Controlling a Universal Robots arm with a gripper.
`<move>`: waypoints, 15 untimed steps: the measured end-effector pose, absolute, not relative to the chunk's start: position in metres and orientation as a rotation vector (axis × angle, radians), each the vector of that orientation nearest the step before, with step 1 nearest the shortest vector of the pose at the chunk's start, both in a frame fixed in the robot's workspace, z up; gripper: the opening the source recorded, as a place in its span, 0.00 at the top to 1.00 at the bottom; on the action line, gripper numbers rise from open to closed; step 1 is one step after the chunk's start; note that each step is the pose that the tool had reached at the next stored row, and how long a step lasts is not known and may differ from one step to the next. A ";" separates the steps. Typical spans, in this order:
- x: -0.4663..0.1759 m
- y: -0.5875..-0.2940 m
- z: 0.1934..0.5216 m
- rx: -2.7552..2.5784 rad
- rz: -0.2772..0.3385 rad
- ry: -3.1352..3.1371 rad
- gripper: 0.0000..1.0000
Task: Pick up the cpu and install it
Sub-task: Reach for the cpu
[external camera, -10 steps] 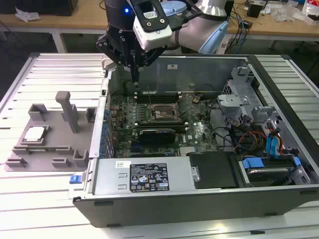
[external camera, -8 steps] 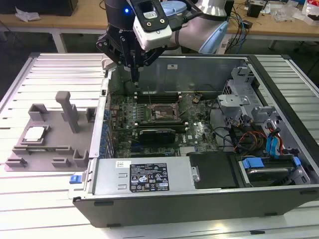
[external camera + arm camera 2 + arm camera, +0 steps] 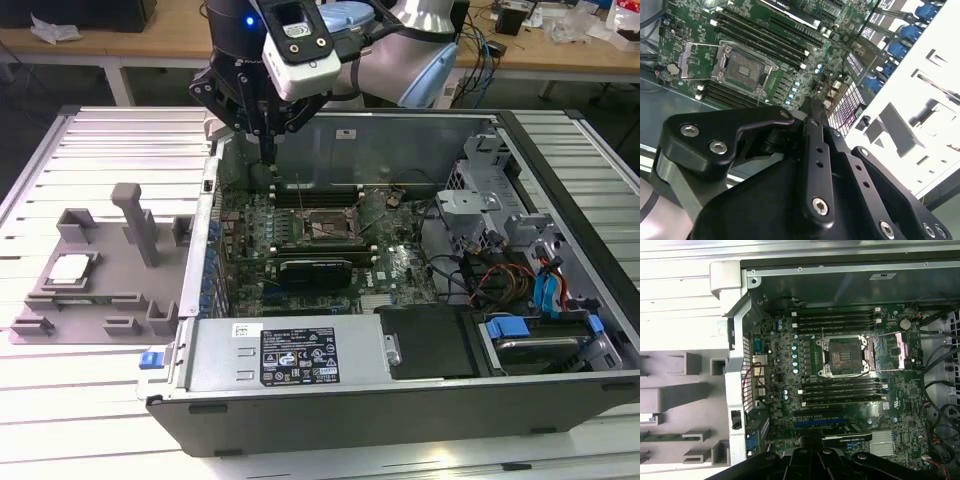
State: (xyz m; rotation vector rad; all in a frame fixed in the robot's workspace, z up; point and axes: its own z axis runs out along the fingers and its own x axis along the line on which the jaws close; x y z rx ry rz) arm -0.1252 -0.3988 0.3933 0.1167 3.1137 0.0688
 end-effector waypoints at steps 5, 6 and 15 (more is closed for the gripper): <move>-0.131 -0.399 0.393 0.117 0.069 3.114 0.89; -0.132 -0.399 0.393 0.117 0.069 3.114 0.89; -0.140 -0.399 0.393 0.117 0.069 3.114 0.89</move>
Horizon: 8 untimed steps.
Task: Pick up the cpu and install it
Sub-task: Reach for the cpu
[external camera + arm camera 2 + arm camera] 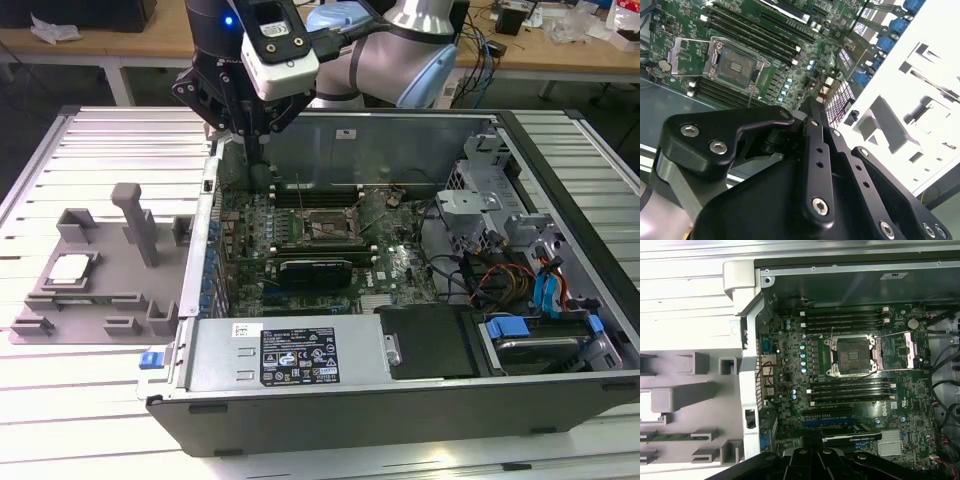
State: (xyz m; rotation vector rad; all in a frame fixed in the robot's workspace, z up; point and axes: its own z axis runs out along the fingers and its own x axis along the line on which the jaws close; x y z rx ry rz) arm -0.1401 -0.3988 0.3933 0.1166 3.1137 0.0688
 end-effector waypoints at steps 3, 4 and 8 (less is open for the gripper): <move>-0.146 -0.399 0.393 0.117 0.069 3.114 0.89; -0.147 -0.399 0.393 0.117 0.069 3.114 0.89; -0.159 -0.399 0.393 0.117 0.069 3.114 0.89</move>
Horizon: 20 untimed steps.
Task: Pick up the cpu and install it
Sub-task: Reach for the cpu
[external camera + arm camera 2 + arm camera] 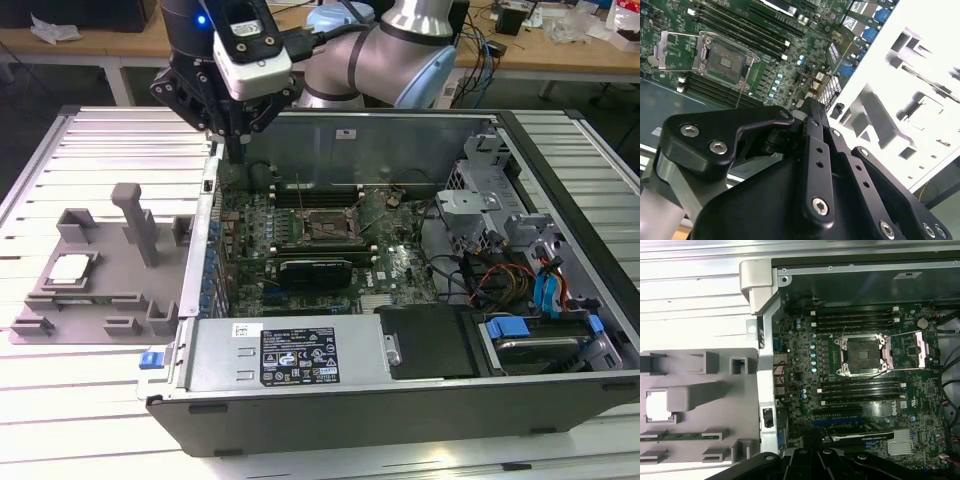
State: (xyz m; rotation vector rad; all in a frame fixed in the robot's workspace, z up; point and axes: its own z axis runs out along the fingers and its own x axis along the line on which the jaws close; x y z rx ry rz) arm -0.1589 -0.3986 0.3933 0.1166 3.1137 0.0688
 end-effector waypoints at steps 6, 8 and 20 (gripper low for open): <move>-0.169 -0.399 0.393 0.117 0.069 3.114 0.89; -0.173 -0.399 0.393 0.117 0.069 3.113 0.89; -0.192 -0.398 0.393 0.117 0.069 3.114 0.89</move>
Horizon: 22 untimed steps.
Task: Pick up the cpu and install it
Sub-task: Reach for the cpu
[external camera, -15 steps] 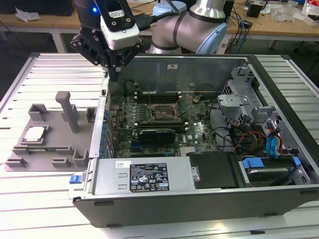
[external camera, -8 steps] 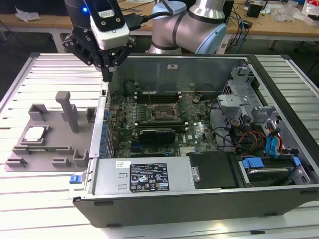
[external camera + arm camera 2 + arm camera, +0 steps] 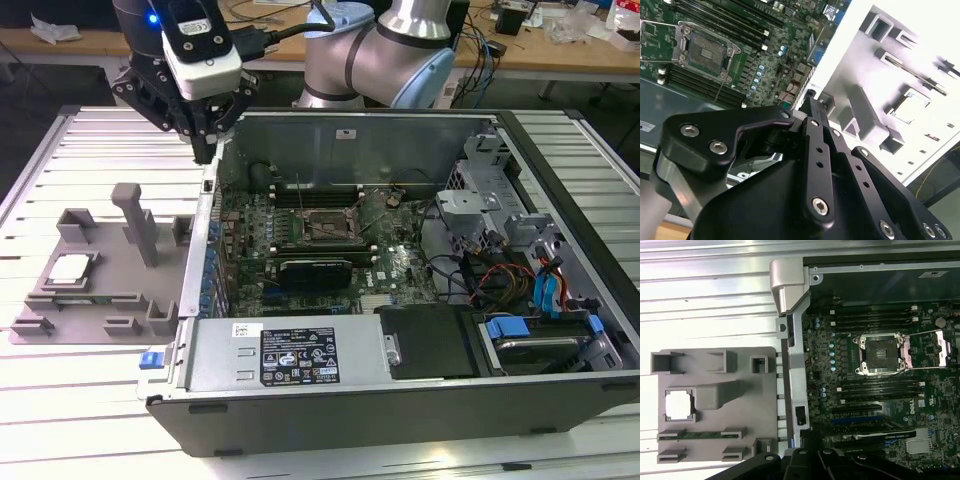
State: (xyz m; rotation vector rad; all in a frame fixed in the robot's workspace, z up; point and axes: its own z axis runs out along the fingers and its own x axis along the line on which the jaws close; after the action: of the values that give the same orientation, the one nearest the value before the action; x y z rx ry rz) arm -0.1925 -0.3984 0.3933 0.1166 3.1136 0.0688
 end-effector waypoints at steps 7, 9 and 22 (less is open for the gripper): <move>-0.202 -0.398 0.393 0.117 0.069 3.114 0.89; -0.204 -0.397 0.393 0.116 0.069 3.114 0.89; -0.224 -0.393 0.393 0.117 0.069 3.114 0.89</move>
State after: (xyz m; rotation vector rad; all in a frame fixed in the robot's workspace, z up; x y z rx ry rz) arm -0.2244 -0.3925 0.3932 0.1166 3.1136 0.0688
